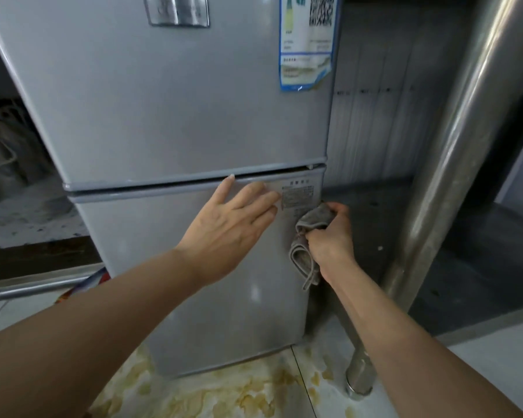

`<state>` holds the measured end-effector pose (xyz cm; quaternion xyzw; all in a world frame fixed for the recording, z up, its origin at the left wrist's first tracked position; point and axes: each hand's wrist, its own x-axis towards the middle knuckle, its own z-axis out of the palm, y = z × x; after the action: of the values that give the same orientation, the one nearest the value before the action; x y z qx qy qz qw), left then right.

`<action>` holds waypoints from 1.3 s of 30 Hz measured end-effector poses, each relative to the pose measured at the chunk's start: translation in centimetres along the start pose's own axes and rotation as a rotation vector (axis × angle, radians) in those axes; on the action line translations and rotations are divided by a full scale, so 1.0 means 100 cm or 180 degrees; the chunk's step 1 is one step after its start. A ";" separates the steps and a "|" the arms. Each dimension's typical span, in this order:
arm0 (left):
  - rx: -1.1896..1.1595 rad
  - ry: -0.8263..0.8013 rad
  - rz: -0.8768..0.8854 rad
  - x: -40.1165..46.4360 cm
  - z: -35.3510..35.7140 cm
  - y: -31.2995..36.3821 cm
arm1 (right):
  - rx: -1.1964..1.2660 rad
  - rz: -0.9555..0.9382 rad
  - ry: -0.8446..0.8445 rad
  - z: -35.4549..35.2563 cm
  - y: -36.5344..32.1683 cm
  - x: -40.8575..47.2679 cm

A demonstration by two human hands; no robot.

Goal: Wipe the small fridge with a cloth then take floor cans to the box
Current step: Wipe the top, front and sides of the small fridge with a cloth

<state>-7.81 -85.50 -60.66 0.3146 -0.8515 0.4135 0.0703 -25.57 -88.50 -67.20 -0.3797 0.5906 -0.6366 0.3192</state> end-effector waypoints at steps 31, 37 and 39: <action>0.0090 0.0183 -0.0645 0.050 -0.119 -0.118 | 0.0131 -0.0602 -0.0029 0.007 -0.227 0.027; 0.0115 0.0068 -0.0610 0.046 -0.126 -0.130 | 0.0277 -0.0622 0.0152 0.017 -0.267 0.025; 0.0078 0.0103 -0.0654 0.045 -0.125 -0.129 | 0.0267 -0.0741 0.0184 0.017 -0.264 0.021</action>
<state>-5.50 -84.19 -42.32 0.3945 -0.8084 0.4195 0.1223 -24.08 -88.50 -40.74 -0.4135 0.5243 -0.7041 0.2416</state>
